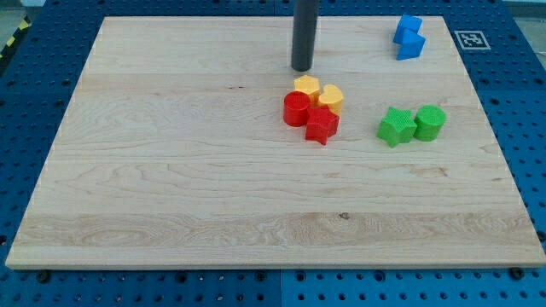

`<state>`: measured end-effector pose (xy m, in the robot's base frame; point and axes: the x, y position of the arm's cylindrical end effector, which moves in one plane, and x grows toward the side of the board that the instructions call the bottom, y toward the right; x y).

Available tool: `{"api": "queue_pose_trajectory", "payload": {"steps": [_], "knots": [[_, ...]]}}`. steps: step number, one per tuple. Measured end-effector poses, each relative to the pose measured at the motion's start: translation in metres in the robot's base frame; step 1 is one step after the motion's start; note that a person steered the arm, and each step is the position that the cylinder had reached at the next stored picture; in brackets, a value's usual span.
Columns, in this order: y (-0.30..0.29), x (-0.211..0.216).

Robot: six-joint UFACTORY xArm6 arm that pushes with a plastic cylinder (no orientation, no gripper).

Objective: Push the hexagon into the heart

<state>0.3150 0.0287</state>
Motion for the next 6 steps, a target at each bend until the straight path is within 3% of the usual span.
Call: {"api": "queue_pose_trajectory", "payload": {"steps": [2,3,5,6], "knots": [[0.000,0.053],[0.036,0.056],[-0.001,0.051],[0.011,0.064]]}}
